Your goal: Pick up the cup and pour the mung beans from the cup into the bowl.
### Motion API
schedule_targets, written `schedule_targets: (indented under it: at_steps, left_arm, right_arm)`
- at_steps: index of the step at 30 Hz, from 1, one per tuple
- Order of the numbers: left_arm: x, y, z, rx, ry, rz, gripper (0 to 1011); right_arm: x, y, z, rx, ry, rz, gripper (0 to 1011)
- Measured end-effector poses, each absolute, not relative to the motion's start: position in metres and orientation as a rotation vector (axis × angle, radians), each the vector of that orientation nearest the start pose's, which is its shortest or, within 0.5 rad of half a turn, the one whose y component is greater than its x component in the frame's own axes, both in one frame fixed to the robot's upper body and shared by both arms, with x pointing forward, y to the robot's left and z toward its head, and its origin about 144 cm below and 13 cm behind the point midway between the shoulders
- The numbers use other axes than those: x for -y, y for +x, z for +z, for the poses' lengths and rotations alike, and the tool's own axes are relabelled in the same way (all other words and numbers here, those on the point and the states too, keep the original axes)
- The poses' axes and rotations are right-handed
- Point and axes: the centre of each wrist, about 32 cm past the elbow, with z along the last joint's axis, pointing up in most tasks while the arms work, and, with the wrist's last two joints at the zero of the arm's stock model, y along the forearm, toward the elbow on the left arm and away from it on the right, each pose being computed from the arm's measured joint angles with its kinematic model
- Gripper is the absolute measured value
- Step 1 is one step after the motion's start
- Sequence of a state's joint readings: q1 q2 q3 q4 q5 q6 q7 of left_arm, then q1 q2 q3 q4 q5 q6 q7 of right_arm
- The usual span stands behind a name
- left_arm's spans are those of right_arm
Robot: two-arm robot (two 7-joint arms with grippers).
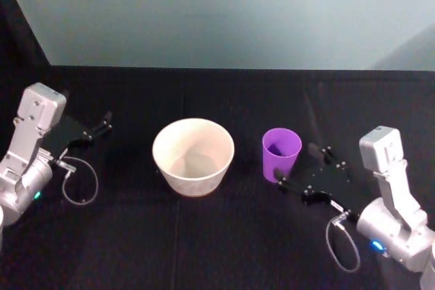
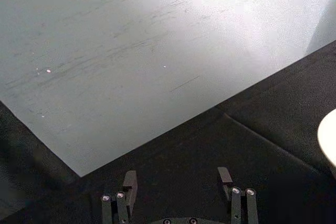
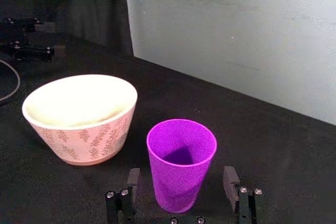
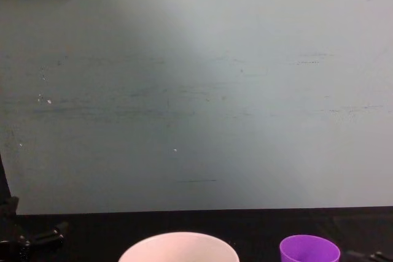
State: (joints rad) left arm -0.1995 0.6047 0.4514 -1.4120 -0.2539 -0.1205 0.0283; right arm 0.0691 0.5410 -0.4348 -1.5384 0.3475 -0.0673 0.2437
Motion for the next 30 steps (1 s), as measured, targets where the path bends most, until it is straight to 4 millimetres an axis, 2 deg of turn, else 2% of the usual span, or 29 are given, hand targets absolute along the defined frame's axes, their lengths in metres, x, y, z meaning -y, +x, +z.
schedule_targets:
  at_steps: [14, 21, 22, 23, 25, 30]
  left_arm:
    - [-0.310, 0.489, 1.140, 0.285, 0.304, 1.248, 1000]
    - [-0.310, 0.489, 1.140, 0.285, 0.305, 1.248, 1000]
    - [-0.310, 0.489, 1.140, 0.285, 0.304, 1.248, 1000]
    - [-0.310, 0.489, 1.140, 0.285, 0.304, 1.248, 1000]
    - [-0.310, 0.489, 1.140, 0.285, 0.305, 1.248, 1000]
    - [-0.310, 0.489, 1.140, 0.285, 0.305, 1.248, 1000]
  right_arm:
    - [0.254, 0.480, 1.116, 0.004, -0.179, -0.928, 1003]
    - [0.249, 0.486, 1.113, -0.011, -0.164, -0.927, 1003]
    - [0.248, 0.487, 1.112, -0.006, -0.160, -0.932, 821]
    - [0.248, 0.487, 1.112, -0.006, -0.160, -0.932, 790]
    - [0.246, 0.488, 1.111, -0.009, -0.153, -0.941, 751]
    - [0.245, 0.488, 1.111, -0.017, -0.136, -0.962, 732]
